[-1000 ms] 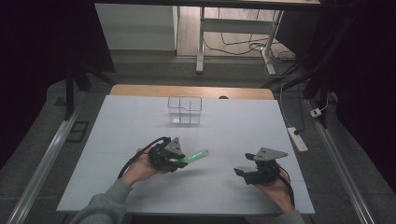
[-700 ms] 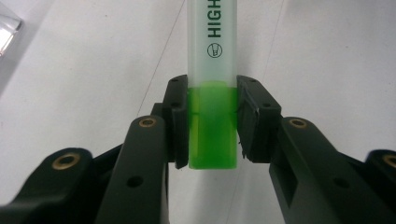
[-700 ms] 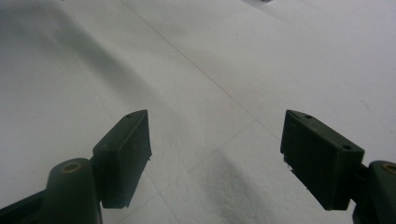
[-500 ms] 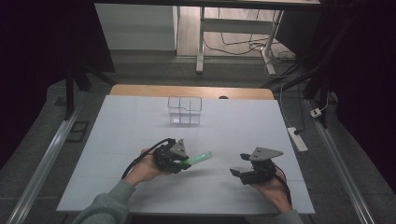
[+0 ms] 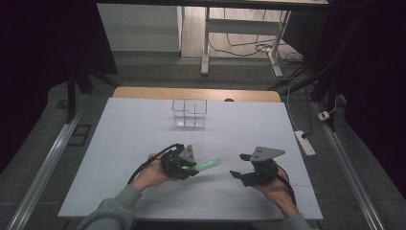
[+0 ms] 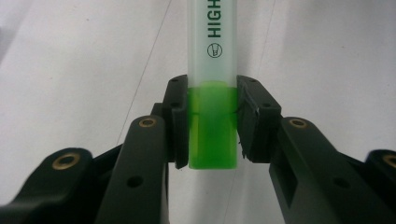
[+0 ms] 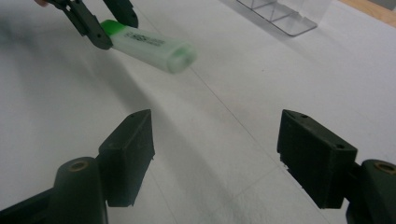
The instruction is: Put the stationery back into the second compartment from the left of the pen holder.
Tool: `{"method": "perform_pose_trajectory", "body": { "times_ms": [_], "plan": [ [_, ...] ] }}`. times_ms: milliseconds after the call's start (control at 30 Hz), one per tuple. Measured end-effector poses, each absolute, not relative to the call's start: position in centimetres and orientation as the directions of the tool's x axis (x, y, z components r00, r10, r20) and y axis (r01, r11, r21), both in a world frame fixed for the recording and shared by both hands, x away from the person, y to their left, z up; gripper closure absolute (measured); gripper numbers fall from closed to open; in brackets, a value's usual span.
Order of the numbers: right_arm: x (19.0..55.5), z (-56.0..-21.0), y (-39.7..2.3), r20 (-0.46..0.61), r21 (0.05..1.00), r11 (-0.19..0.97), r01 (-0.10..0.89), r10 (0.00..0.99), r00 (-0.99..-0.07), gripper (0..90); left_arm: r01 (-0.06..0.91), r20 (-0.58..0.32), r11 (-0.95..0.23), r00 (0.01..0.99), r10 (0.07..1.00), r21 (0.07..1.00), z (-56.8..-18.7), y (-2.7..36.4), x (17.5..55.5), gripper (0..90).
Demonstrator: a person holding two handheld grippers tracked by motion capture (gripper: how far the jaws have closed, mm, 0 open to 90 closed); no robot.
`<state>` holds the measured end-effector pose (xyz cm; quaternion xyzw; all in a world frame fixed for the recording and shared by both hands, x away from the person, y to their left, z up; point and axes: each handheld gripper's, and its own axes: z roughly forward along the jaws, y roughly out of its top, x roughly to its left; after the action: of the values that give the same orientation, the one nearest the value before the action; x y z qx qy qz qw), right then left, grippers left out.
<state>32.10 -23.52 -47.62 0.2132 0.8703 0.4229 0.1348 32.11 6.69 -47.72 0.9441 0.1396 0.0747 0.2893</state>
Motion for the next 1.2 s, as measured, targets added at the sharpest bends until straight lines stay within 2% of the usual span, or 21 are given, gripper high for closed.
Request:
{"method": "perform_pose_trajectory", "body": {
  "times_ms": [367, 733, 1100, 1133, 1200],
  "plan": [
    [32.2, -47.5, -20.8, -0.081, 0.744, 0.634, 0.211, 0.399, -0.913, 27.5, 0.2, 0.061, -0.82, 0.96, 0.274, 0.536, -48.3, 5.1, 31.9, 66.7],
    [31.6, -47.9, -18.8, -0.15, 0.702, 0.702, 0.12, 0.311, -0.939, 34.3, 0.17, 0.062, -0.842, 0.97, 0.233, 0.512, -48.9, 3.6, 31.3, 66.7],
    [31.0, -48.7, -17.4, -0.189, 0.58, 0.813, 0.044, 0.187, -0.964, 45.7, 0.146, 0.062, -0.851, 0.977, 0.204, 0.504, -48.9, 2.8, 30.5, 66.7],
    [30.8, -48.9, -17.2, -0.219, 0.552, 0.834, 0.02, 0.168, -0.961, 50.4, 0.145, 0.061, -0.852, 0.978, 0.202, 0.503, -48.9, 2.8, 30.5, 66.6],
    [30.7, -49.0, -17.0, -0.247, 0.525, 0.851, -0.018, 0.132, -0.96, 52.9, 0.137, 0.065, -0.857, 0.979, 0.194, 0.497, -48.9, 2.8, 30.4, 66.6]
  ]
}}
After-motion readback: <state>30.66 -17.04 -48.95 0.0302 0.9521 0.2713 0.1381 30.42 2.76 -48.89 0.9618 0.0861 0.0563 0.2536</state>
